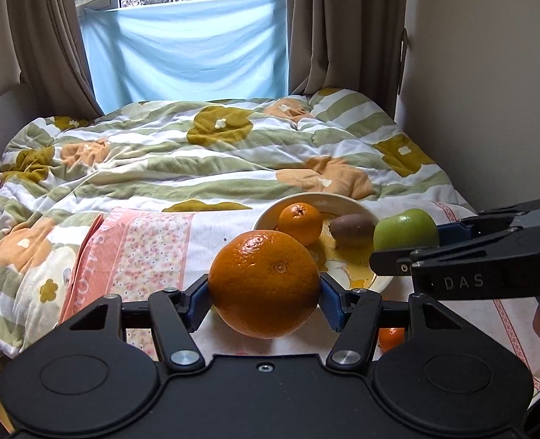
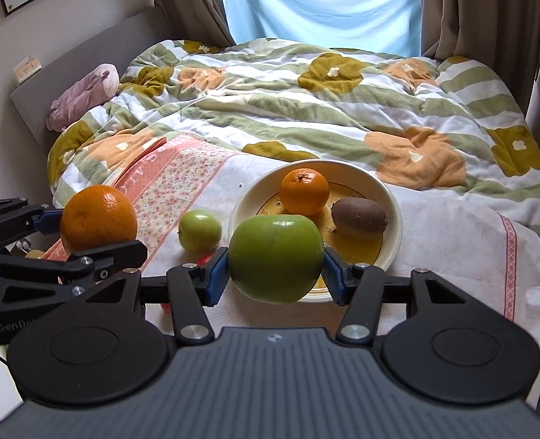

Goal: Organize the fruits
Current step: 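Carry the orange to the bowl and release it with the left tool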

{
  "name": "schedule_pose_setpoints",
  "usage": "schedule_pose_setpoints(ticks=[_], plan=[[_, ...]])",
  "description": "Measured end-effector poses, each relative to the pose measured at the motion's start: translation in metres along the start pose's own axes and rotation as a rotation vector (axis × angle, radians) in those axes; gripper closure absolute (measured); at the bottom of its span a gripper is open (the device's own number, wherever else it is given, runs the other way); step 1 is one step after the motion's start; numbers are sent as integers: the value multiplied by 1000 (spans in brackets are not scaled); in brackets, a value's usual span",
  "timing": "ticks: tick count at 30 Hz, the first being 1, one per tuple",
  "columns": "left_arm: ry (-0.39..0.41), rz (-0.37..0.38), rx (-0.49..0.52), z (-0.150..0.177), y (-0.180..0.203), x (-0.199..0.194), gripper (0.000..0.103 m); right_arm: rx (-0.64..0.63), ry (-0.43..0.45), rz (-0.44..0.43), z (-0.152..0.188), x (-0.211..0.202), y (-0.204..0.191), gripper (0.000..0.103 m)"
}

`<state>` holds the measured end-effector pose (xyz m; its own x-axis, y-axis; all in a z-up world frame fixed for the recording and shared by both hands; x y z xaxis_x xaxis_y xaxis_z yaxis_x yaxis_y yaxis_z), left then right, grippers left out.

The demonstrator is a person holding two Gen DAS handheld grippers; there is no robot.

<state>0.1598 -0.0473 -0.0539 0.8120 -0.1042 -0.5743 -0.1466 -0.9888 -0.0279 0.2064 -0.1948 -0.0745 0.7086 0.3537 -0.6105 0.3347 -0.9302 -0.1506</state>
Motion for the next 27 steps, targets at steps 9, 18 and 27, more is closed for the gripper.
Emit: schedule_pose_setpoints(ticks=[9,18,27], plan=[[-40,103,46,-28,-10,51,38,62,-16,69,-4,26,6,35],[-135,198,109,-30,-10,123,38,138,-63,143,-2,67,16,35],[-236,251,124,-18,-7,174,38,186,-100,217,5,83,33,35]])
Point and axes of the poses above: each gripper's, at about its wrist camera, not at the fingertips, and x roughly the way its jaws point, y to its right, z to its underside, the point moved 3 cm from there along x, roughly the way its jaws point, and after that the axes turned 8 degrees about y, right-handed, at the moved point
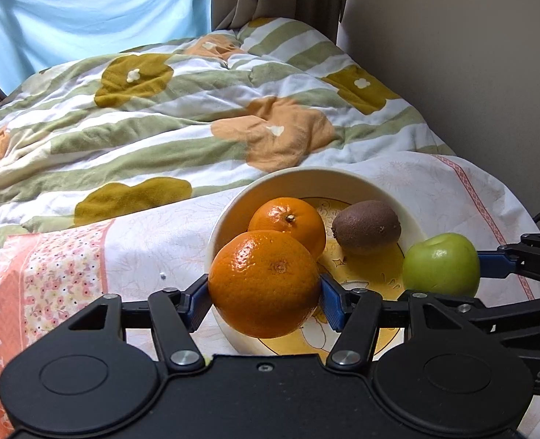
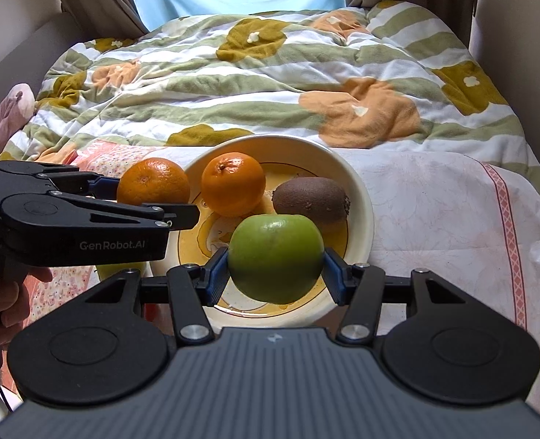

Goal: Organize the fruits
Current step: 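Carry the orange to the bowl and release it with the left tool, then lower the green apple into the bowl and open the right tool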

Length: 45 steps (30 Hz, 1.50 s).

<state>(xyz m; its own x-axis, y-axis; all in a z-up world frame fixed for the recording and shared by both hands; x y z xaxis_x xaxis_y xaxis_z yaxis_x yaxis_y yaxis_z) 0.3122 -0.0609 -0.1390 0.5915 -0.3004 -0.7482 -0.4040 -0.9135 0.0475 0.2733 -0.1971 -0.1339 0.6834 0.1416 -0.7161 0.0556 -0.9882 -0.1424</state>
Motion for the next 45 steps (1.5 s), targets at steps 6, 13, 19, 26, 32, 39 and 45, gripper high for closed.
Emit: schedule_pose_setpoints(ticks=[6,13,19,26,32,39,45], plan=[[-39,8,15,3,1,16,38,24,-14,35,0,5,13,35],[25,7,13,-10,0,4,10,24,-15,43,-2,5,19,35],[27,-21,-5,-13,-5,-9,9,5,-16,39,-2,1,25,35],[65,-69,-32,-6,-10,-39,6,8,-7,25,-10,3,26,35],[66,-98,-38,1,-11,-47,6,41,-18,16,-16,25,29,35],[66,-115,-41,8,-13,-52,6,59,-45,14,-11,39,29,34],[64,-127,-37,13,-12,-54,6,90,-6,17,-10,36,32,14]])
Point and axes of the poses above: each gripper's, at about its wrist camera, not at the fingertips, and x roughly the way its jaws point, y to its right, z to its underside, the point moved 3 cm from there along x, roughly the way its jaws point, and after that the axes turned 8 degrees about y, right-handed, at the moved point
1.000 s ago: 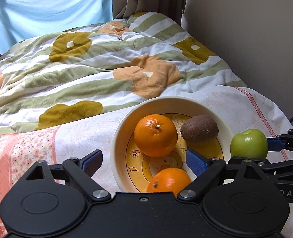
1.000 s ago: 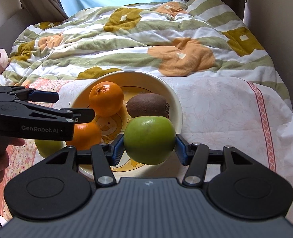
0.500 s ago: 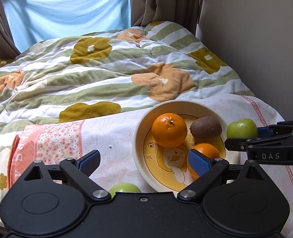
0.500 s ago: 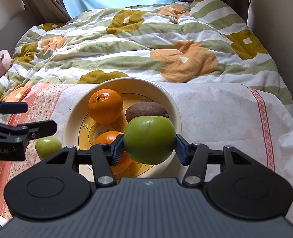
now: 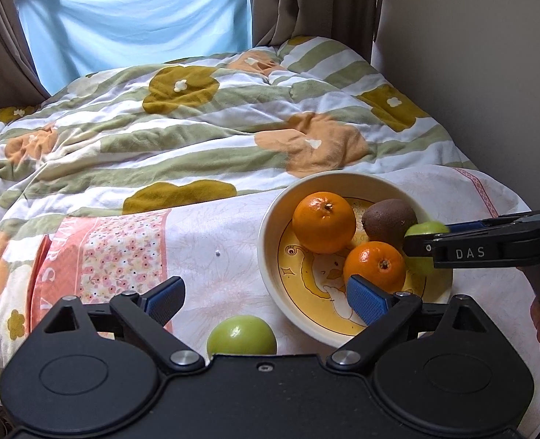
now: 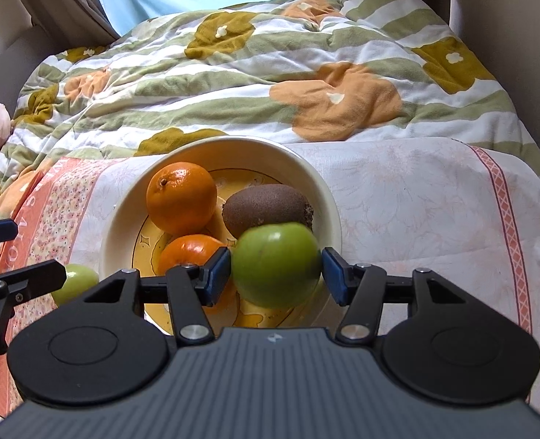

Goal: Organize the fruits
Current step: 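Lower the green apple into the bowl and open the right tool, then grasp a green apple with the left tool while the right tool grasps a brown kiwi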

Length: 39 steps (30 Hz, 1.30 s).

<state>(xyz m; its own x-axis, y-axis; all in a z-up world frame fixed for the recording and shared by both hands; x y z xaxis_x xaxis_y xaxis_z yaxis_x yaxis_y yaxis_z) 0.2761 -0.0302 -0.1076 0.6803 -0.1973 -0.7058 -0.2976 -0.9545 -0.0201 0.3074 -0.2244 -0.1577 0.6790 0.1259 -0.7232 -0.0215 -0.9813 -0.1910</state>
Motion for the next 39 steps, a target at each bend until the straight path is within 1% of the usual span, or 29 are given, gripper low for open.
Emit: schedule_pose_setpoints(ticks=[2,6,14,16,25,30,34,39], plan=[[-1,-4,2,1,0,-1,6,9,25,-16,-2,-3,1,0],[3,-11,-4,3,1,-5,6,8,66,-24,-5,-11,1,0],[28,-30,-18,0,4,-19,6,-23,91,-25,-10,-36,-1,0],[41,-39,-18,0,5,-26,6,-37,108,-24,-12,-47,-1,0],[121,-87,-41,-2,12,-71,6,-108,132,-58,-17,-99,-7,0],[157,-117,-60,3,19,-96,6,-141,145,-79,-11,-124,-11,0],[165,-142,-60,9,25,-110,6,-153,160,-88,-2,-140,-11,0],[176,-130,-57,18,25,-122,6,-115,167,-72,14,-155,-9,0]])
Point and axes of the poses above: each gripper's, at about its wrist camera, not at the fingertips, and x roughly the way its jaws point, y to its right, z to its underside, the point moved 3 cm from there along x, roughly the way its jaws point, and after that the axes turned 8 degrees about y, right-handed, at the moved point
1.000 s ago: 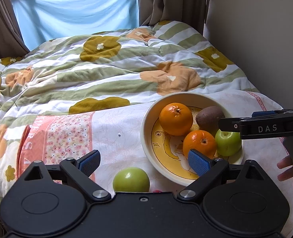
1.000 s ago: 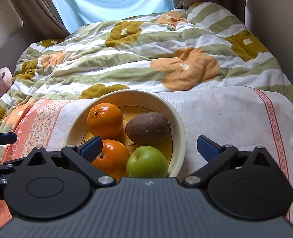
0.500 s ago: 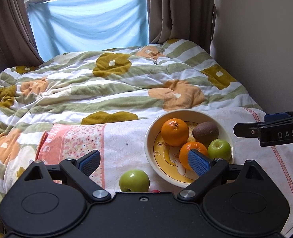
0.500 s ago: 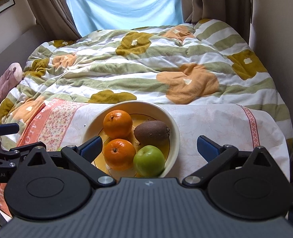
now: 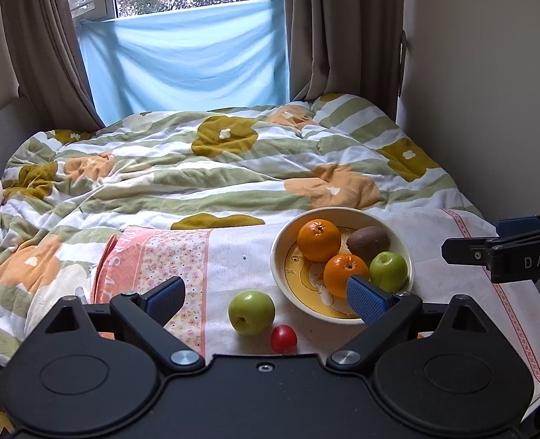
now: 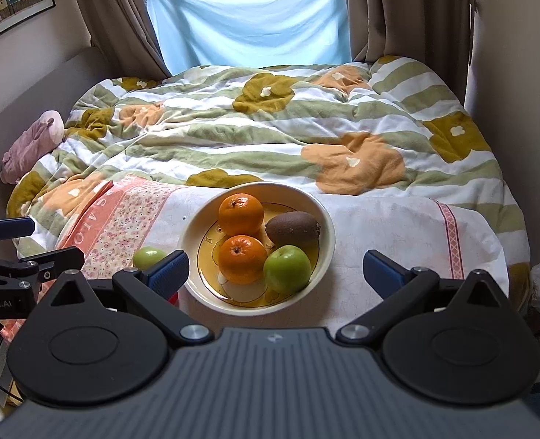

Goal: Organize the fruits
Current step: 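Grasp a green apple with the left tool while the right tool grasps a brown kiwi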

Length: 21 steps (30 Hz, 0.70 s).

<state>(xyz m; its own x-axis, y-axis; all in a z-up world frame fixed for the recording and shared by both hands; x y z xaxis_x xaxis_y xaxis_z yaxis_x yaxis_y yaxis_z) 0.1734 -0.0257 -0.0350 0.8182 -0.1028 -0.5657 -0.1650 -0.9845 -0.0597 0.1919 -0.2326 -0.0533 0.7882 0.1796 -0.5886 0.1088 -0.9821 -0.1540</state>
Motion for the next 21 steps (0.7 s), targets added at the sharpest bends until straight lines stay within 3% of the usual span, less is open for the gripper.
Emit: schedule_pose_setpoints(ticks=[4,10,21], plan=[[1,31,27,5,-8,3,6,51,1,28,13,-11,-3,0],[-37,111,67,12,-29,25,6,137,11,139,33,-18,-10,0],[-131,255,121,31,-53,89,6,259,-43,360,80,6,-19,0]])
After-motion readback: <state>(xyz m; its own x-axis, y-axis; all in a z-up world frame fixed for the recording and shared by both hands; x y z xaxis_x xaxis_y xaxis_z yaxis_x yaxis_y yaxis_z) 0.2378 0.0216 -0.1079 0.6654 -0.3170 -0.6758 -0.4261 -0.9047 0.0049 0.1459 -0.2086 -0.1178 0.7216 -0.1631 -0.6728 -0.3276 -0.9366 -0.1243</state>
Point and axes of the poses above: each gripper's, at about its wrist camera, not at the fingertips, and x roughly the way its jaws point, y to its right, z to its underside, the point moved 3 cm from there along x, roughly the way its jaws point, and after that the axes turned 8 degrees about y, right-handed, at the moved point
